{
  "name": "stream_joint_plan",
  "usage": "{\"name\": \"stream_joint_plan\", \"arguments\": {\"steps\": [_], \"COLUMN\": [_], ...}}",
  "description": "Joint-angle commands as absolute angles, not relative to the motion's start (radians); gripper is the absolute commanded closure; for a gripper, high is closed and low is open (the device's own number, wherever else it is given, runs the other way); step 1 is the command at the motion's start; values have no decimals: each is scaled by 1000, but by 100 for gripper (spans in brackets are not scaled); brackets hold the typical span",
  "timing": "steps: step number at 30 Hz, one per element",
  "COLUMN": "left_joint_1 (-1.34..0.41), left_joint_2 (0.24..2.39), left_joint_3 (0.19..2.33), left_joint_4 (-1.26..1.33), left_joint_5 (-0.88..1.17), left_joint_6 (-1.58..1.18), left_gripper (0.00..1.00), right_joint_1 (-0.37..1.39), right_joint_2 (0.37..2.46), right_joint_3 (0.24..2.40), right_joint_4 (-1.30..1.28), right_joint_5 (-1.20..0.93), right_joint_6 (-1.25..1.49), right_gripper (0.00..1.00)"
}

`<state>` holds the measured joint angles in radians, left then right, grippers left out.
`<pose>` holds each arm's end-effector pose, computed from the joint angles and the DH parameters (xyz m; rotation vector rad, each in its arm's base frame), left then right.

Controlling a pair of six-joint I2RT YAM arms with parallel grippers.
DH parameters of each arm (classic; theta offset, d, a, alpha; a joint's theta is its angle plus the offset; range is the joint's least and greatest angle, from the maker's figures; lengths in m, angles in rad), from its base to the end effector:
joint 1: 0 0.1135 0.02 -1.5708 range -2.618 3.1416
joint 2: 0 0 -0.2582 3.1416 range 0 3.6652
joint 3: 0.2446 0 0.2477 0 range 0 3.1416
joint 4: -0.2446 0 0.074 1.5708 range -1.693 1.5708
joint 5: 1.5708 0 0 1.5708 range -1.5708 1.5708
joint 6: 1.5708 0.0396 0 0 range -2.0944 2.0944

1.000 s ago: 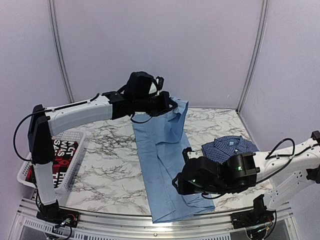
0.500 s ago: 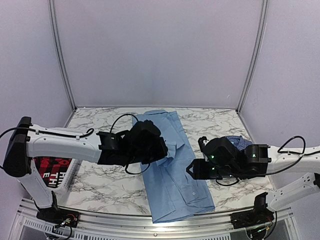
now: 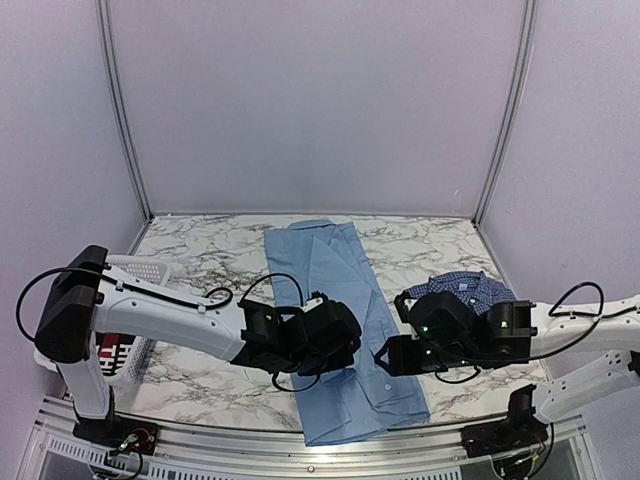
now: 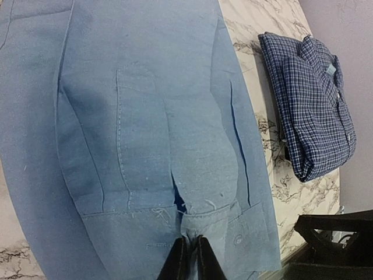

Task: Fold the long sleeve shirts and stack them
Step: Fold the 1/3-folded shirt at the center of the board, then adjust the sleeve of the rectangle-folded shirt.

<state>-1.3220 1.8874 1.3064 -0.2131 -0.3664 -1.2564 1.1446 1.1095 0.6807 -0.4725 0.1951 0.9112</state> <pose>0.1152 -0.3958 0.1980 -0.1056 2.4630 -0.8395 0.0974 0.1959 0.2109 -0.2117 2.5551 0.6336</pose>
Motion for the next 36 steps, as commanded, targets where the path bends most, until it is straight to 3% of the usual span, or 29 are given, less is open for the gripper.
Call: {"name": "stream_joint_plan", "arguments": {"steps": [1, 4, 7, 12, 28, 36], "left_joint_1": [-1339, -1347, -1345, -1330, -1249, -1249], "left_joint_2": [1890, 1844, 1779, 1739, 1795, 1838], "left_joint_3": [1337, 1311, 1243, 1163, 971, 954], "left_joint_4": [-306, -320, -323, -297, 112, 122], "left_joint_5": [-339, -350, -369, -333, -132, -113], "left_joint_6": [-1264, -1258, -1277, -1285, -1260, -1297], "left_gripper": [85, 52, 46, 51, 58, 62], "right_joint_1": [1137, 1147, 1157, 1163, 1093, 1085], "right_joint_2": [1113, 1153, 1185, 1236, 1330, 1347], "right_joint_3": [690, 706, 700, 689, 588, 566], "right_joint_4": [-412, -398, -362, -325, -117, -113], "right_joint_5": [160, 133, 116, 117, 21, 37], "right_joint_6": [887, 874, 868, 866, 815, 838], "right_gripper": [49, 48, 48, 55, 62, 68]}}
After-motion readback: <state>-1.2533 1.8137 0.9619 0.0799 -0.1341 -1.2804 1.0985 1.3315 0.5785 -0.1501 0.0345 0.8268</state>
